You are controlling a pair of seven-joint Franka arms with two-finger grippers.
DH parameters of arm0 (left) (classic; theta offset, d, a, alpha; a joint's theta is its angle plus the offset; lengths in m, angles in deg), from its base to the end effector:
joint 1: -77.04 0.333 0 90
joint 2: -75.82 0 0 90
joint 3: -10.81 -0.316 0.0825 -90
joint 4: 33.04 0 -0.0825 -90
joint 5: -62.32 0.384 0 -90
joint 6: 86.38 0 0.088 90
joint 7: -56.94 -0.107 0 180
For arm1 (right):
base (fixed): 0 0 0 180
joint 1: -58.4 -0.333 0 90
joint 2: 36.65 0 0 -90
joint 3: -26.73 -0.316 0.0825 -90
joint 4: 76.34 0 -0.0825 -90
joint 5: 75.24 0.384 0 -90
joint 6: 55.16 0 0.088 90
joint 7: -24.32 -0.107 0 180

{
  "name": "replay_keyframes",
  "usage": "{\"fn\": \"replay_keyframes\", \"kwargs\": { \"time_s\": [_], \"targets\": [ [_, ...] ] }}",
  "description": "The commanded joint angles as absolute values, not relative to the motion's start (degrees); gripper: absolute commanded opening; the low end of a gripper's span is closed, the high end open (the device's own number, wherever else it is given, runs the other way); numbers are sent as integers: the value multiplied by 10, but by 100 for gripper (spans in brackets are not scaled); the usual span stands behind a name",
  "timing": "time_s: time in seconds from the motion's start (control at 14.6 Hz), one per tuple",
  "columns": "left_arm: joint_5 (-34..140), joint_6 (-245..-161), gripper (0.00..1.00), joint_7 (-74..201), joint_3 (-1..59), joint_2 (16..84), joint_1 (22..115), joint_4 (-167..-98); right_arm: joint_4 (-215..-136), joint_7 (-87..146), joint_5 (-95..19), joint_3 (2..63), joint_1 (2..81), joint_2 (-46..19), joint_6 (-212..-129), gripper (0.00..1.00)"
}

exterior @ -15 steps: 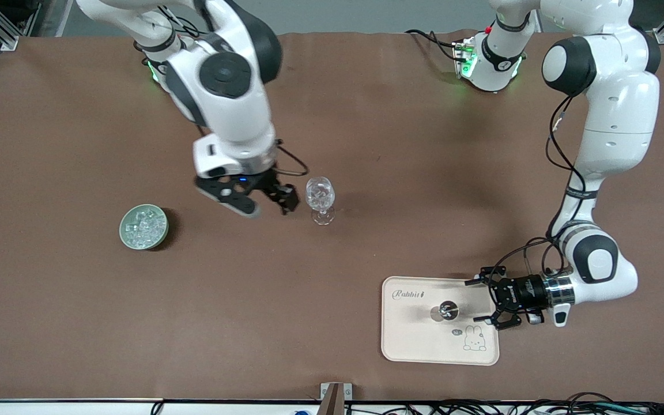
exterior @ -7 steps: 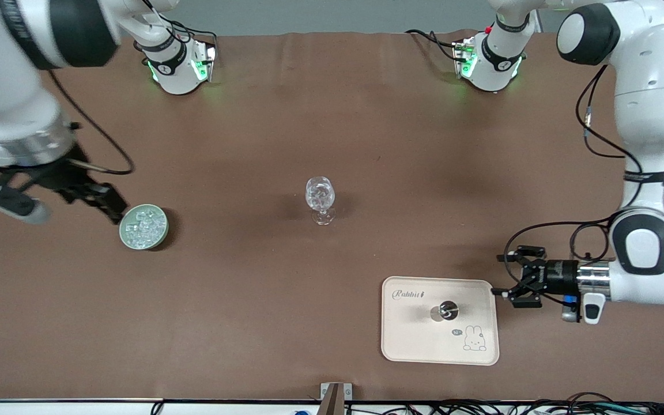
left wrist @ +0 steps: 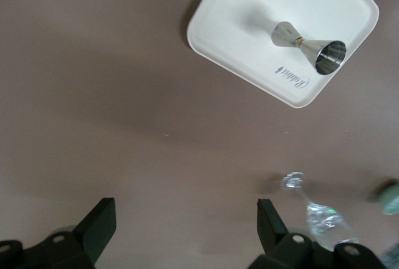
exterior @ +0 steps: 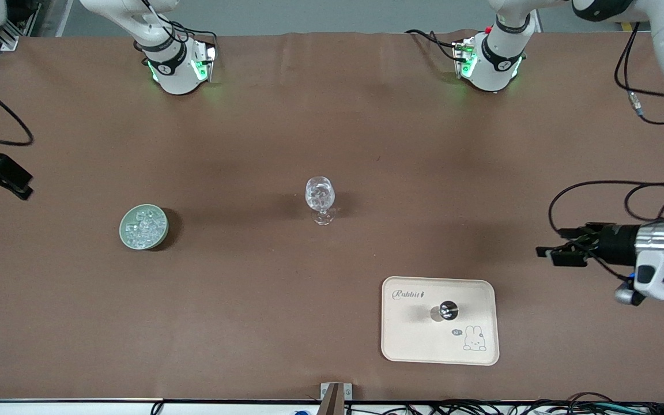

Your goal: Pour wine and add ice with both arms

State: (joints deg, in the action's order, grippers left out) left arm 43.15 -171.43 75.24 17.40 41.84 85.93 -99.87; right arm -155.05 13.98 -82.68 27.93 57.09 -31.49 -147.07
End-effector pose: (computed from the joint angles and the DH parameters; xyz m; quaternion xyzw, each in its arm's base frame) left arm 0.6948 0.0108 0.4416 0.9530 0.1868 -0.1583 0.1786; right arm 0.5856 -0.0117 0.6706 0.9912 -0.0910 0.0757 0.0591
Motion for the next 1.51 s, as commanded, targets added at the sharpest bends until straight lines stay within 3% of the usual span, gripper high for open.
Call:
{"fn": "replay_keyframes", "kwargs": {
  "time_s": [0.0, 0.41, 0.68, 0.89, 1.1, 1.44],
  "targets": [
    [496, -1715, 100, 698, 193, 497, 859, -1053, -1572, 216, -786, 303, 594, -350, -1441, 100],
    [581, -1738, 100, 679, 180, 604, 770, -1119, -1598, 220, -762, 322, 609, -383, -1408, 100],
    [582, -1837, 100, 636, 143, 723, 737, -1274, -1597, 219, -761, 339, 597, -383, -1408, 100],
    [582, -1878, 100, 562, 112, 783, 723, -1353, -1598, 216, -761, 338, 598, -383, -1407, 100],
    [582, -1875, 100, 563, 114, 777, 722, -1340, -1598, 216, -751, 338, 598, -384, -1411, 100],
    [603, -1856, 100, 561, 127, 710, 713, -1261, -1598, 217, -745, 339, 597, -384, -1407, 100]
  ]
}}
